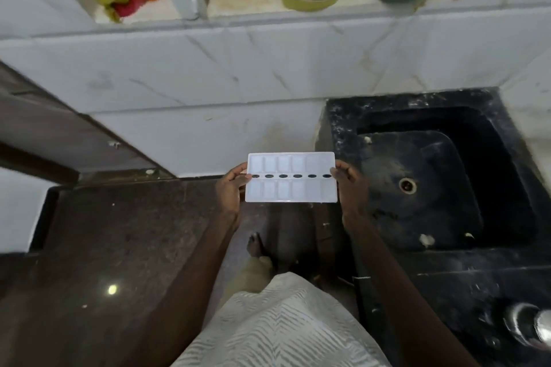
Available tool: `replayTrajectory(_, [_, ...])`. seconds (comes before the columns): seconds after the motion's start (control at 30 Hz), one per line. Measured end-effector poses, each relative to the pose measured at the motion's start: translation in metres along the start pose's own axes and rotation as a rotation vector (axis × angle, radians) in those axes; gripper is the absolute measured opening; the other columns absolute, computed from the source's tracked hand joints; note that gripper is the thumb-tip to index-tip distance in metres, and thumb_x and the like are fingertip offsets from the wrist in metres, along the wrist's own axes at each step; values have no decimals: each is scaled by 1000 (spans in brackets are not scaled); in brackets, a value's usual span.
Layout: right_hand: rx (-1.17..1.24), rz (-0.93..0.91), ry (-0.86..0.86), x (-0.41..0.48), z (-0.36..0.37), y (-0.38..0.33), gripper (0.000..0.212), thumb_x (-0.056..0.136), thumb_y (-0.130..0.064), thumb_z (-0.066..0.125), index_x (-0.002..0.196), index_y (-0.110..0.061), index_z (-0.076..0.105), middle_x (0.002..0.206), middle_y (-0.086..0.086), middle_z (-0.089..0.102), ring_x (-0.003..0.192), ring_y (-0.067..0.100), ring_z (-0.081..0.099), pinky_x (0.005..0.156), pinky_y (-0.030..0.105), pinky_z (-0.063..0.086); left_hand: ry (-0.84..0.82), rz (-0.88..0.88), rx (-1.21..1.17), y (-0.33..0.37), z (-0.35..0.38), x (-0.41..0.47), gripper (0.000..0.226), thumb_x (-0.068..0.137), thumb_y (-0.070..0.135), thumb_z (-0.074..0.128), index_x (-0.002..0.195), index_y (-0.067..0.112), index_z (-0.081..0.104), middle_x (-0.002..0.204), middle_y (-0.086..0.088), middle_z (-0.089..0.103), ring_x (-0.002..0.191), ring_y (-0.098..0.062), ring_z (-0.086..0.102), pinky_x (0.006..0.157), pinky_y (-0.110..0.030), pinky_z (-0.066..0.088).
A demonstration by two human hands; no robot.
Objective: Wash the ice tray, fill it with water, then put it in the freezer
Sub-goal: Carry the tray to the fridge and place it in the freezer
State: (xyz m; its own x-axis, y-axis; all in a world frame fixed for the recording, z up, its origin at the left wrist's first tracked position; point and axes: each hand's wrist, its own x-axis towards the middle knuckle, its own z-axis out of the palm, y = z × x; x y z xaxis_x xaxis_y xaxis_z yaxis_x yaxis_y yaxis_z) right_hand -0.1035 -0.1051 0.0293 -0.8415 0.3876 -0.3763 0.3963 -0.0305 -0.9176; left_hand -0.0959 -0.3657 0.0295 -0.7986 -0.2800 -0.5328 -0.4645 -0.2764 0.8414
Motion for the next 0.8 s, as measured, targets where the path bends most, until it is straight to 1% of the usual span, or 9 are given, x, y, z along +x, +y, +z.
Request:
replayTrajectory(0.03, [-4,7,-17,-1,10,-1,19,90,-18,71,108,-19,77,104,3,79,99,30,74,87,51,62,25,2,-8,2,-9,-1,37,78,8,65,111,18,78,109,-13,77,96,-34,72,84,-43,55])
replayTrajectory(0.1, [-26,20,-48,-4,30,-2,20,92,-17,72,111,-15,77,100,2,79,97,28,75,85,48,62,65,20,-29,5,-28,-4,41,75,12,65,114,17,78,112,-13,77,104,-36,71,90,-46,53])
replayTrajectory(0.23, [-80,-14,-178,-12,75,-2,17,89,-28,72,104,-24,78,98,-5,78,89,14,72,80,40,61,183,49,-107,7,-71,-8,42,71,13,64,112,14,77,117,-15,75,100,-30,70,88,-44,49])
replayTrajectory(0.3, [-126,-33,-243,-17,101,-3,16,90,-29,71,104,-23,78,99,-6,78,89,11,72,81,36,59,238,59,-142,10,-93,-12,43,71,14,64,112,13,76,116,-16,75,100,-28,69,89,-44,49])
replayTrajectory(0.4, [-169,-50,-335,-29,147,-5,16,92,-27,70,105,-23,77,103,-5,78,98,18,73,89,41,58,332,73,-213,15,-131,-20,41,77,9,60,115,9,74,115,-19,74,94,-26,69,84,-39,50])
replayTrajectory(0.5, [-207,-69,-452,-44,196,-4,11,93,-22,69,101,-25,77,104,2,78,93,18,70,87,42,56,404,66,-251,15,-177,-24,38,79,14,61,114,15,75,116,-16,75,97,-28,69,86,-43,52])
replayTrajectory(0.57, [-246,-89,-510,-57,230,-3,11,93,-22,70,98,-29,77,103,-2,78,94,18,71,86,39,56,467,77,-286,10,-208,-27,32,82,15,62,111,18,76,116,-14,75,97,-27,68,88,-44,51])
replayTrajectory(0.63, [-293,-104,-575,-71,263,-2,10,93,-22,70,97,-28,77,100,-5,78,92,15,71,83,36,57,540,82,-332,6,-236,-30,27,87,17,63,111,19,76,112,-11,76,94,-24,67,84,-41,51])
replayTrajectory(0.8, [-416,-129,-721,-106,343,2,13,92,-29,70,101,-28,79,100,-9,78,95,18,73,86,42,58,708,92,-440,1,-302,-38,25,94,16,62,117,10,71,103,-7,73,91,-24,61,81,-38,48])
